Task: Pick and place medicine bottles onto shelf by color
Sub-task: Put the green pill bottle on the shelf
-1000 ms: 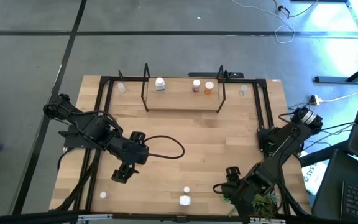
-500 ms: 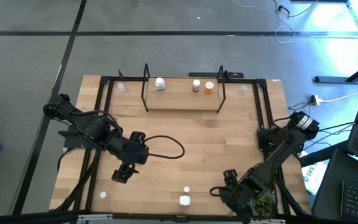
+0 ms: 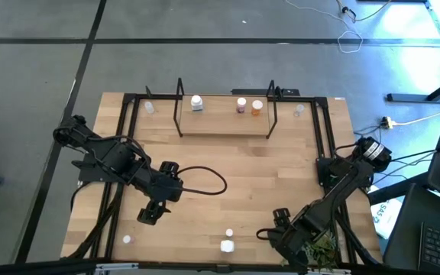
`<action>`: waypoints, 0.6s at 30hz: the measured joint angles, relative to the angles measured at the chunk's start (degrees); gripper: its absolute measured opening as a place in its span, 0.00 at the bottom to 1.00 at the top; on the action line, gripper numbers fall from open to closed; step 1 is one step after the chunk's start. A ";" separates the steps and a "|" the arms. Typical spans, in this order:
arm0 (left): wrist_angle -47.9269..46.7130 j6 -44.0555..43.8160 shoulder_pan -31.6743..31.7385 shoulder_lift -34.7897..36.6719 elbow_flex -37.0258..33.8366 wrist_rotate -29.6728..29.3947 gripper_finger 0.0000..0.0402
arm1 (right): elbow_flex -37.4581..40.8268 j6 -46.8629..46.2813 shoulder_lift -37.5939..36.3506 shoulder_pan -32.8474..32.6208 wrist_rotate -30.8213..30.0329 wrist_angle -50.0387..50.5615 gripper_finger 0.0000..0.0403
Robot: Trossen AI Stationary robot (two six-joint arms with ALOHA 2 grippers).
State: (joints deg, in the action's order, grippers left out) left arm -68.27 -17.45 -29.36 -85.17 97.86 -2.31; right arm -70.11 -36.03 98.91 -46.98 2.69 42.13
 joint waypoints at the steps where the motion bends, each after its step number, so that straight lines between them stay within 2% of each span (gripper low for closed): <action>1: 0.00 0.00 -0.01 0.00 0.00 -0.01 0.69 | 0.00 0.18 0.00 0.00 -0.01 -0.01 0.77; 6: 0.00 0.00 0.00 0.00 0.00 0.00 0.69 | 0.00 0.30 0.00 0.00 -1.48 0.05 0.73; 14: 0.00 0.00 0.00 0.00 0.00 0.00 0.69 | 0.00 0.35 -0.02 0.38 -1.78 -0.22 0.52; 18: 0.00 0.00 -0.02 0.00 0.00 0.00 0.69 | 0.00 0.68 -0.02 1.12 -1.66 -0.51 0.51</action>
State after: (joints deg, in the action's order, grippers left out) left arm -68.27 -17.45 -29.38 -85.17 97.86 -2.31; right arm -70.11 -35.35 98.89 -45.86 1.02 41.62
